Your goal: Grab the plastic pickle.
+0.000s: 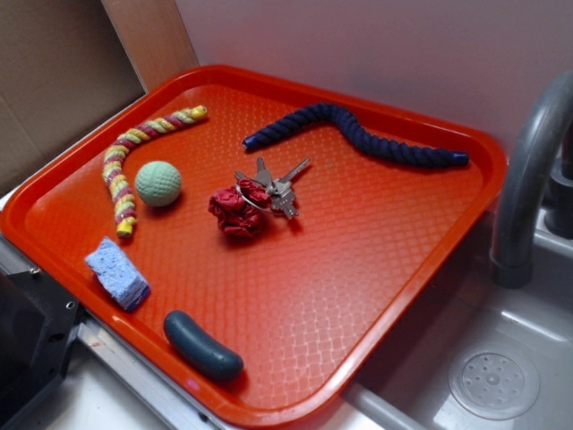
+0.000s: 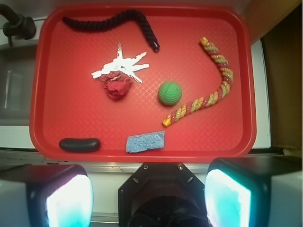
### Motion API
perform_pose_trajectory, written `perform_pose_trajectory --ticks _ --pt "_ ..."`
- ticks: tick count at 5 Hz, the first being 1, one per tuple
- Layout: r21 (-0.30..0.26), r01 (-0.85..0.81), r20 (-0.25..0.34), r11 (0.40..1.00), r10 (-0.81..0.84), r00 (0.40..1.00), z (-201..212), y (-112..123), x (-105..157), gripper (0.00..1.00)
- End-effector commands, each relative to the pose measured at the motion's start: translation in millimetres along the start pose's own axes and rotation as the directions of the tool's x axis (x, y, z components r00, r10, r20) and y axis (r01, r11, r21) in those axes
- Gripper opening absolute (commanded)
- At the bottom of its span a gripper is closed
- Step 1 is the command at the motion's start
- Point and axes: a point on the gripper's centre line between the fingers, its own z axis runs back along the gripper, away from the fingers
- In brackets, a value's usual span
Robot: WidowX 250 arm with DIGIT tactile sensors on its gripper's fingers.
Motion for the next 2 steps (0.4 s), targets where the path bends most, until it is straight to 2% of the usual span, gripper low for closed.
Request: perform_pose_trajectory --ticks 1,2 --pt "-0.133 0.475 0.078 0.870 -0.468 0.880 -79.3 -54.9 24.6 1.00" --pt "-0.213 0.664 0.111 0.717 -0.658 0.745 -116.9 -75.8 19.8 1.00"
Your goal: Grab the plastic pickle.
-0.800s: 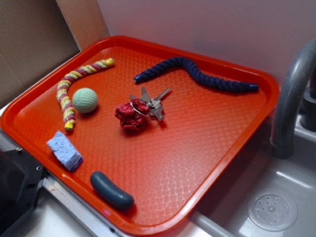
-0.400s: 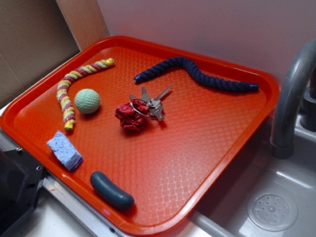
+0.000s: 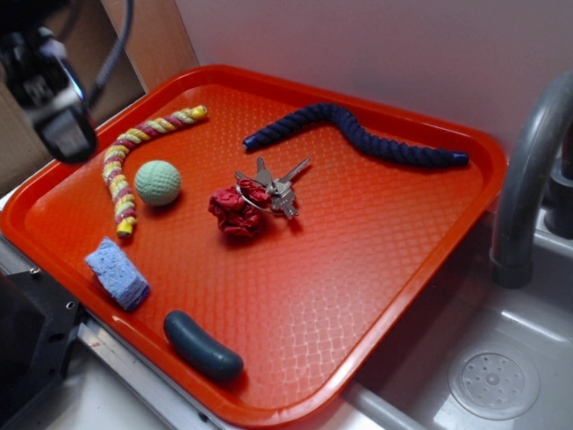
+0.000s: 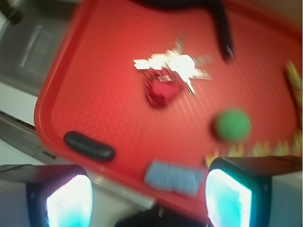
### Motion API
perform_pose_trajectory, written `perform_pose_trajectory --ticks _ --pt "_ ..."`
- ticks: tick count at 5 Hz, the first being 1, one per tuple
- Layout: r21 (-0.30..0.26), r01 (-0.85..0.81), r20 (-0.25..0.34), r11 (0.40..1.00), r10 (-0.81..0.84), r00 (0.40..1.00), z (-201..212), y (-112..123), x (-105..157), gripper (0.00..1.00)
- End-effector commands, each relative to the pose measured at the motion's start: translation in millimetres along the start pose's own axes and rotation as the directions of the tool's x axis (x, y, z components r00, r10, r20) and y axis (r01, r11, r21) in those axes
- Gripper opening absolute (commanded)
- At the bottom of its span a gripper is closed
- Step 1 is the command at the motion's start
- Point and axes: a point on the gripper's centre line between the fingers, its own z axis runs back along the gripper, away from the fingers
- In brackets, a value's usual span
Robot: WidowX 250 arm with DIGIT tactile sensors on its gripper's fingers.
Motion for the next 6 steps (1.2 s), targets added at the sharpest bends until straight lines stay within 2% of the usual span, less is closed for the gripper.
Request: perform_pose_trajectory --ticks 1,2,3,6 --pt "-0.164 0.435 -0.015 0.885 -0.443 0.896 -58.4 -42.3 7.6 1.00" --pt "-0.242 0.506 -0.092 0.828 -0.538 0.838 -69.3 -55.9 4.5 1.00" --pt "-0.243 0.625 -0.201 0.742 -0.669 0.716 -77.1 -71.7 -1.7 1.00" --pt "-0.243 0.625 -0.201 0.742 -0.669 0.716 -77.1 -71.7 -1.7 1.00"
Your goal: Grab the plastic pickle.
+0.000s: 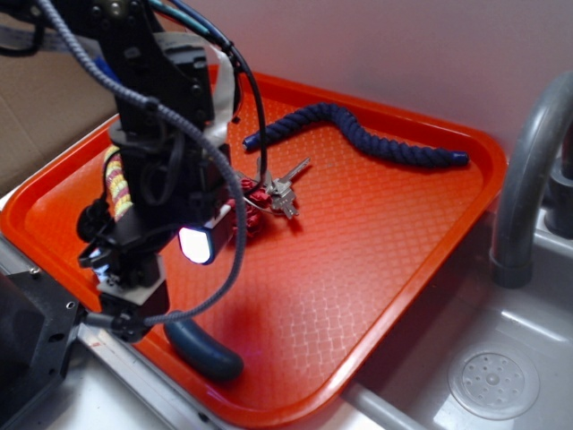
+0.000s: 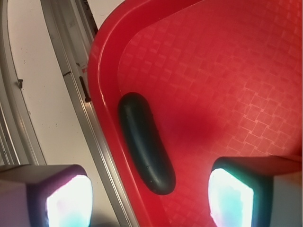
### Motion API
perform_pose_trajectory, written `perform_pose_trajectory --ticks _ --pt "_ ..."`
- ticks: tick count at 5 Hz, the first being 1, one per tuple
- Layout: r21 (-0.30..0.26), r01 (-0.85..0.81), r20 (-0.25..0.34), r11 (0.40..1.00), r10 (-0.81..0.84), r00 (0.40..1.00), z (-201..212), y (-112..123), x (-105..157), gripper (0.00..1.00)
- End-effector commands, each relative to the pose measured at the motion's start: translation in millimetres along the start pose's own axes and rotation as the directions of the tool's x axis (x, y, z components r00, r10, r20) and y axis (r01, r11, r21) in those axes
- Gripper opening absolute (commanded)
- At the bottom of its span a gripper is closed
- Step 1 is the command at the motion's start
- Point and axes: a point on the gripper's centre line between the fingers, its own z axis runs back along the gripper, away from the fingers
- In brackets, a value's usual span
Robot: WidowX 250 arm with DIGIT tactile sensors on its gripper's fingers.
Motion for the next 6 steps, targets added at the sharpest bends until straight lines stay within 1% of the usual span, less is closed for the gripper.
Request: perform_pose_trajectory --ticks 1,2,3,4,5,6 --pt "0.013 0.018 0.033 1.000 -0.018 0.999 8.4 -10.8 1.6 1.00" --pt "0.084 0.171 -0.101 0.982 -0.162 0.982 -27.5 -15.4 3.0 1.00" --pt "0.069 0.216 -0.042 0.974 -0.214 0.976 -33.5 -6.7 5.1 1.00" --pt "0.020 0.260 -0.146 0.965 -0.254 0.956 -45.1 -5.0 10.1 1.00" --pt "0.037 0.222 -0.211 0.974 -0.209 0.955 -48.7 -0.5 7.4 1.00" --pt "0.051 0.158 -0.243 0.986 -0.141 0.960 -51.9 10.1 0.6 1.00"
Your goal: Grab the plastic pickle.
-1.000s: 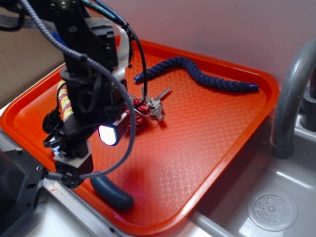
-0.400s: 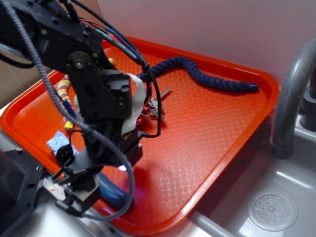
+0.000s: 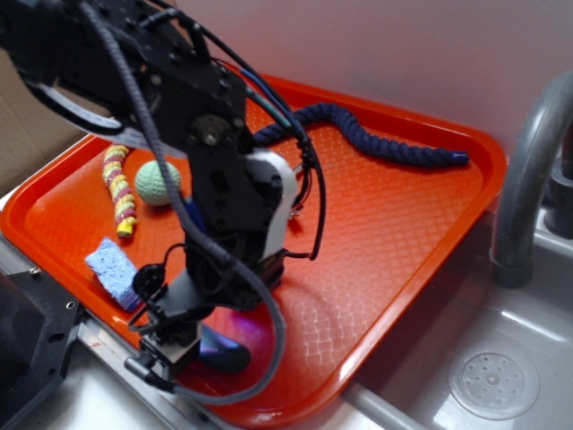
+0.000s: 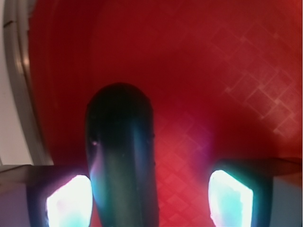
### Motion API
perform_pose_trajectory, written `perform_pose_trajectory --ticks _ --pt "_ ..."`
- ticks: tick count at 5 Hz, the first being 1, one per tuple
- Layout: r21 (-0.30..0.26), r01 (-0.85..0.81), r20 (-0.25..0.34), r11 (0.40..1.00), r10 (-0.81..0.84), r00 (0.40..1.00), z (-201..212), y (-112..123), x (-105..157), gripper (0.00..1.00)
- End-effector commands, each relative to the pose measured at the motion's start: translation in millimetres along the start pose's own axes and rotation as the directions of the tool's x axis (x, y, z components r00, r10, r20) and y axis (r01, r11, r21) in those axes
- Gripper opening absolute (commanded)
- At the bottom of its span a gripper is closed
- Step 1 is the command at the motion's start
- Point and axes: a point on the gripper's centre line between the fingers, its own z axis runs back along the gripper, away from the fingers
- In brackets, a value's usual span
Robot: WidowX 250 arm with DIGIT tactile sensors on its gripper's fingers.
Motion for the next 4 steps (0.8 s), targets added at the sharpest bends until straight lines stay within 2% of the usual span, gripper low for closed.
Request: perform_pose_trajectory --ticks 1,2,3,4 --pt "0.017 -0.190 0.027 0.982 0.190 0.981 -4.3 0.8 -23.7 1.00" --pt "0.037 -0.326 0.039 0.945 0.324 0.945 -5.2 5.1 -26.9 0.15" --pt "0.018 -0.350 0.035 0.936 0.350 0.936 -8.9 4.2 -28.1 0.00" --pt "-0.005 -0.350 0.041 0.937 0.350 0.936 -10.4 5.3 -29.4 0.00"
